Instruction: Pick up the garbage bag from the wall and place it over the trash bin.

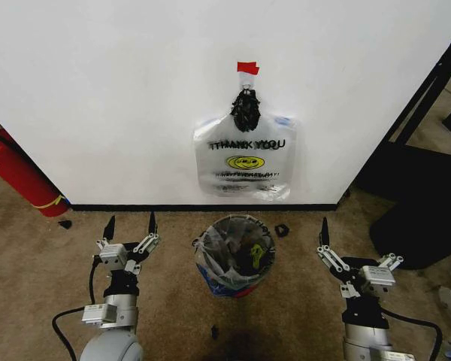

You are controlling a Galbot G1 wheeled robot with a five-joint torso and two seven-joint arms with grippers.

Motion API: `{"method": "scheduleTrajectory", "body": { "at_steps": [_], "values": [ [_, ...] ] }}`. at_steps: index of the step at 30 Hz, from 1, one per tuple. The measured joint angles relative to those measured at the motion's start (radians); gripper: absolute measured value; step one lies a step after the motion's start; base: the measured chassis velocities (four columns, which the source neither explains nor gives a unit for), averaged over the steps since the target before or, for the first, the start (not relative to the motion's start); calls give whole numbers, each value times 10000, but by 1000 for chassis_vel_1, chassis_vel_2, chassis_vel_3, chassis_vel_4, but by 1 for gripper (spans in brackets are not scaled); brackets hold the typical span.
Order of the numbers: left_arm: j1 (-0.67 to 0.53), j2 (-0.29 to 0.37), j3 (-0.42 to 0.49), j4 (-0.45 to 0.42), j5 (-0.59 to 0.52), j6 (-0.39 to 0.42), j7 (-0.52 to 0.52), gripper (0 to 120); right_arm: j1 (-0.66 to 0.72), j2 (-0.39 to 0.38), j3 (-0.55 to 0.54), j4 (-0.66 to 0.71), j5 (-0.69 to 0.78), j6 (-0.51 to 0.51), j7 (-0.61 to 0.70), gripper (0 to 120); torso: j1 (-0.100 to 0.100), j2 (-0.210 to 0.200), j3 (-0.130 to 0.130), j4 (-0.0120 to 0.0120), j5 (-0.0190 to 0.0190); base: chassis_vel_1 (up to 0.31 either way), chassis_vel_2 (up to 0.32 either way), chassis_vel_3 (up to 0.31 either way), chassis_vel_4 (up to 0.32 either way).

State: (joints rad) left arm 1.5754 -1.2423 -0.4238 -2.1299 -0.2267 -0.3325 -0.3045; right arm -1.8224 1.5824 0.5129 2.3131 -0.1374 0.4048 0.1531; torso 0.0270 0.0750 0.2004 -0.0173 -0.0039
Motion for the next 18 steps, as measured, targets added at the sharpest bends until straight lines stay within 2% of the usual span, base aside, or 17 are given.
{"method": "scheduleTrajectory", "body": {
  "at_steps": [18],
  "values": [
    [55, -101, 5, 36, 74, -43, 0, 100, 23, 51, -62, -52, -53, -165, -86, 100, 0, 0, 0, 0, 0, 0, 0, 0, 0]
  ]
}}
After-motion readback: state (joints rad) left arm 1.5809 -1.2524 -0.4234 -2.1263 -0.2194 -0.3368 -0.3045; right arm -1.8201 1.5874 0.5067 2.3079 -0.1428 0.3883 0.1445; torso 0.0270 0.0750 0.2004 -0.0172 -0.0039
